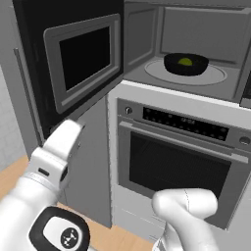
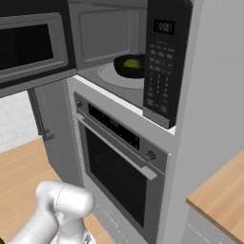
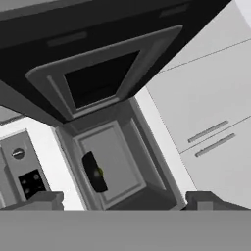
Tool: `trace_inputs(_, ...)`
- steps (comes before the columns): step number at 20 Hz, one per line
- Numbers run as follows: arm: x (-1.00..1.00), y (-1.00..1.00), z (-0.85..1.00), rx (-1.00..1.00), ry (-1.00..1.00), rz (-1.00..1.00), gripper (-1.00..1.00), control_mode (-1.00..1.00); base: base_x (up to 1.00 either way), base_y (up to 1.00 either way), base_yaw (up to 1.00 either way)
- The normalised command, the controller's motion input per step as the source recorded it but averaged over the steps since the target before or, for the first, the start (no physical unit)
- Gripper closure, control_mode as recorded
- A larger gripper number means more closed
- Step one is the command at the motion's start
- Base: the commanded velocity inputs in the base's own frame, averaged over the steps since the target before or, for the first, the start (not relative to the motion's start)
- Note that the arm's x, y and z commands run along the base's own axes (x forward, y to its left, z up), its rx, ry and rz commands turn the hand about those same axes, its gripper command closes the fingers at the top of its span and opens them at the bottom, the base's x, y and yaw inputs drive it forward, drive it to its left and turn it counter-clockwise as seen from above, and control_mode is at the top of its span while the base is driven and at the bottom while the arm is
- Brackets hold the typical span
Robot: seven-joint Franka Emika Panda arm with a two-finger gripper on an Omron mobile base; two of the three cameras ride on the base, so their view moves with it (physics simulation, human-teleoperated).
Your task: Pick the lime from the sink and place it in the bowl. Then pick the bowl and place it in the microwave. Then close the microwave door and press the start button.
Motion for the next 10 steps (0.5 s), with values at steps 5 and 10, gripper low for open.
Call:
trace_inputs(5,0.48,0.62,-0.10,-0.06,0.00,-0.03,-1.00,-1.00,0.00,0.00,0.00)
trace_inputs(10,0.30,0.52,-0.21,0.00,-0.01,-0.01,-1.00,-1.00,0.00,0.00,0.00)
